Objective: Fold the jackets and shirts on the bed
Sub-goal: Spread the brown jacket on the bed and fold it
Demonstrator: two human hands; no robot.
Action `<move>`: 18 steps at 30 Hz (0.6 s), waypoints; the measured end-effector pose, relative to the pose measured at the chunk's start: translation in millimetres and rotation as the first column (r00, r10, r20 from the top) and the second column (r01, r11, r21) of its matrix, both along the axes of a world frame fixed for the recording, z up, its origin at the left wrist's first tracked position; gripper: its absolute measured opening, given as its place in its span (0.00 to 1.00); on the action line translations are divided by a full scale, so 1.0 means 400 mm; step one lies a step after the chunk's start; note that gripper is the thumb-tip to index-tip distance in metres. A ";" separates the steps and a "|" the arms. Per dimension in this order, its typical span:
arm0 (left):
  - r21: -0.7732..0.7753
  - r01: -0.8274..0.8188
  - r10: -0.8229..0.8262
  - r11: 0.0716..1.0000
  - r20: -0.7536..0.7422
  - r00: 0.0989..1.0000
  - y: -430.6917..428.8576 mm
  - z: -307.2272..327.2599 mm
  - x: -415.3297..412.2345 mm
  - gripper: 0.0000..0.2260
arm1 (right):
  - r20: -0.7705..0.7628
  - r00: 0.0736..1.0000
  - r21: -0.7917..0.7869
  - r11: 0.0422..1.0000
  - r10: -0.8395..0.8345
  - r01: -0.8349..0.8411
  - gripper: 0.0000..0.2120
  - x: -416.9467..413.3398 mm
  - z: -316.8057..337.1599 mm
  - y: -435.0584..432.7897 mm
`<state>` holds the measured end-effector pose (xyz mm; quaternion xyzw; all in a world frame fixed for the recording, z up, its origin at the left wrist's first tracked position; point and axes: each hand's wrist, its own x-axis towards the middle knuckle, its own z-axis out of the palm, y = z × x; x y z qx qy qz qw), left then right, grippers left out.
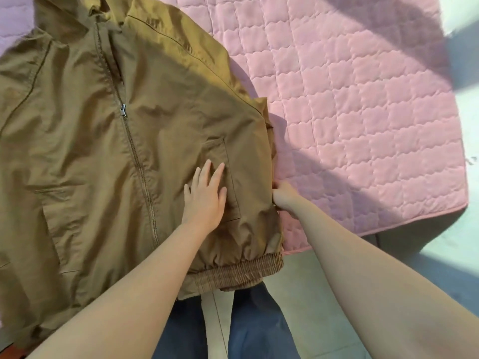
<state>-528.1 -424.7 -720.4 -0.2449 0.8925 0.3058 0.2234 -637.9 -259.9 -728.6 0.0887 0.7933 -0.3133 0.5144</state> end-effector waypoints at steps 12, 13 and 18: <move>-0.051 0.003 0.011 0.999 0.273 0.962 0.038 -0.032 -0.052 0.24 | -0.360 0.773 0.344 0.844 0.523 -0.411 0.10 -0.409 0.141 0.078; -0.061 -0.003 0.020 0.998 0.273 0.962 0.044 -0.034 -0.058 0.24 | -0.482 0.723 0.425 0.854 0.495 -0.302 0.12 -0.453 0.165 0.091; -0.149 -0.054 0.092 0.987 0.262 0.961 0.067 -0.036 -0.102 0.23 | -0.893 0.314 0.387 0.906 0.322 0.172 0.14 -0.662 0.268 0.167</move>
